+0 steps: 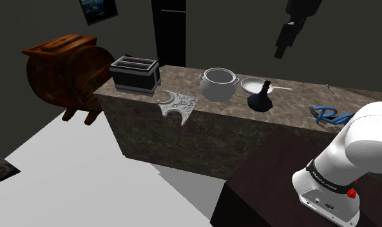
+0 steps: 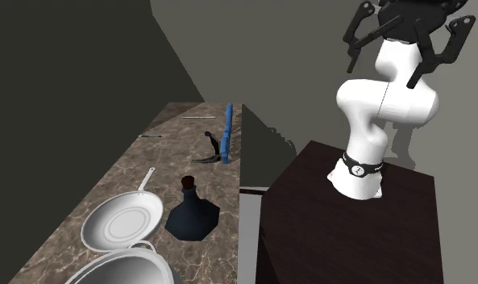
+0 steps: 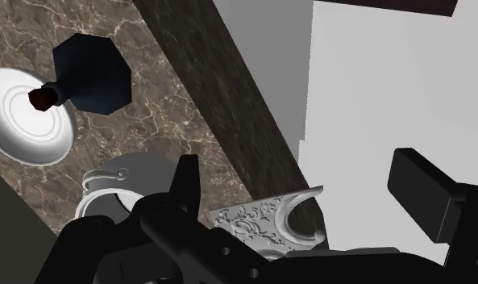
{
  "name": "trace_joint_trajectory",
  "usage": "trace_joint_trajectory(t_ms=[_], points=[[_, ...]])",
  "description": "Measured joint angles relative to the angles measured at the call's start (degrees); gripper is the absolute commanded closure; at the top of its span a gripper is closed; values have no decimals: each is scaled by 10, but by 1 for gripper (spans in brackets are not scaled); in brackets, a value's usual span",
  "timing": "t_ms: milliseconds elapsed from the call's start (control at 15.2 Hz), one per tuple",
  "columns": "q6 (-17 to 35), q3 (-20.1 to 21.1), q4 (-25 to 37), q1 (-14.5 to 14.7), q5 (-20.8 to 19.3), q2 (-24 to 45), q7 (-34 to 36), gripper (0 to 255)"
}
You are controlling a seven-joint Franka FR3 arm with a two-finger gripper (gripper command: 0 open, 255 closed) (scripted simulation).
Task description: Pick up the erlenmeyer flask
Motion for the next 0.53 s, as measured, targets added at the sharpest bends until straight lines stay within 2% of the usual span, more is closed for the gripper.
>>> trace_joint_trajectory(t_ms=[198,528], points=[[16,-14,-8,-4,-7,8,-11,0],[81,-69,-48,-21,-32,27,-58,0]])
